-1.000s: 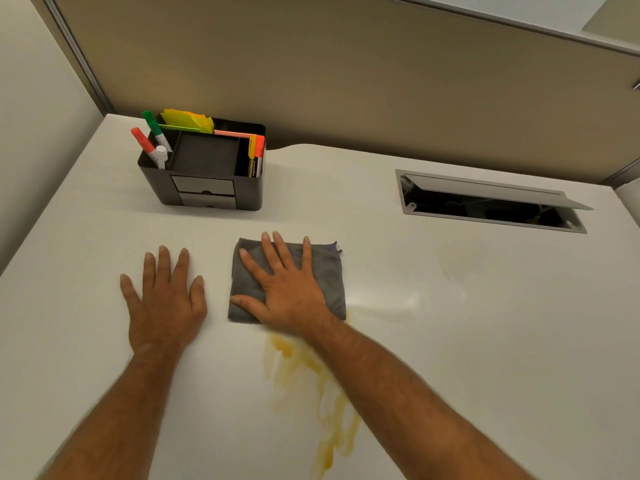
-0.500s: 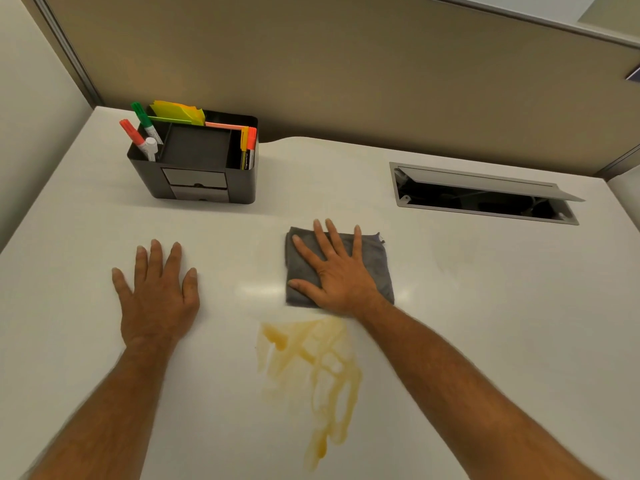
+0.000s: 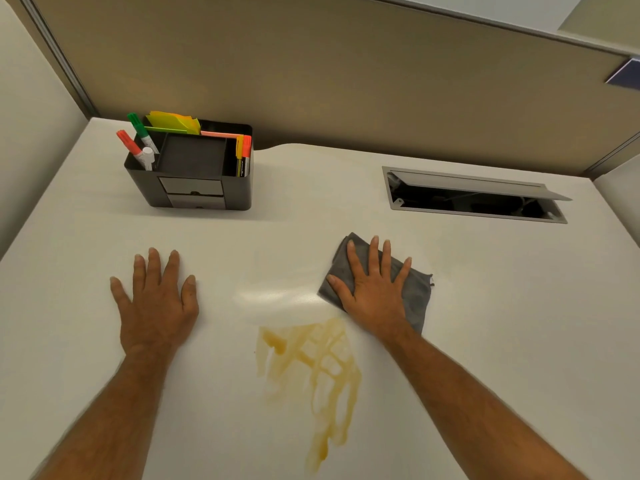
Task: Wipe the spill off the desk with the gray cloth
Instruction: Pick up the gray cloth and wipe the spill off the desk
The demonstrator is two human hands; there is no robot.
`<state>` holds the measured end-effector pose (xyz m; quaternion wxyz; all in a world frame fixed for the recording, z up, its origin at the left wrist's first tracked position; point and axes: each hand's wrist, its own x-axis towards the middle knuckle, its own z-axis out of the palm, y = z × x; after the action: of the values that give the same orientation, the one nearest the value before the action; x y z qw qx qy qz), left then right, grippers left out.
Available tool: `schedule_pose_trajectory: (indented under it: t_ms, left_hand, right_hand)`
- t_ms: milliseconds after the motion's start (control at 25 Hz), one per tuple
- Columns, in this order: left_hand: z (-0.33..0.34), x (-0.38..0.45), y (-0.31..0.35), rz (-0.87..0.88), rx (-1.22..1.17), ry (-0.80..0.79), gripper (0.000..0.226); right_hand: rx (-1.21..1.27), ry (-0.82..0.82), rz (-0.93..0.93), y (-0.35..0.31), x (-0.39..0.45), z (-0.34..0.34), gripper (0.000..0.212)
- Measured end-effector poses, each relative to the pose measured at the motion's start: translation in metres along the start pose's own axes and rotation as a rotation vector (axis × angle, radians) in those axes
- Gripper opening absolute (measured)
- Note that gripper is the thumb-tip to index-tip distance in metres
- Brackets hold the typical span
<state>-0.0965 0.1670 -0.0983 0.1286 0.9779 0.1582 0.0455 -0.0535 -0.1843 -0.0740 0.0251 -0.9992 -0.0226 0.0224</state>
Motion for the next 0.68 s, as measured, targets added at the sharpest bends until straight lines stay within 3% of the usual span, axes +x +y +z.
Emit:
schedule_pose_trajectory:
  t_ms: [400,680]
  left_hand:
    - [-0.011,-0.01,0.001,0.056,-0.172,0.109,0.066]
    - [-0.013,-0.045,-0.025,0.047,-0.014,0.097,0.067]
  right_hand:
    - [0.022,0.002,-0.051,-0.051,-0.006,0.003,0.081]
    - [0.028,0.004,-0.171,-0.112,0.007,0.007,0.083]
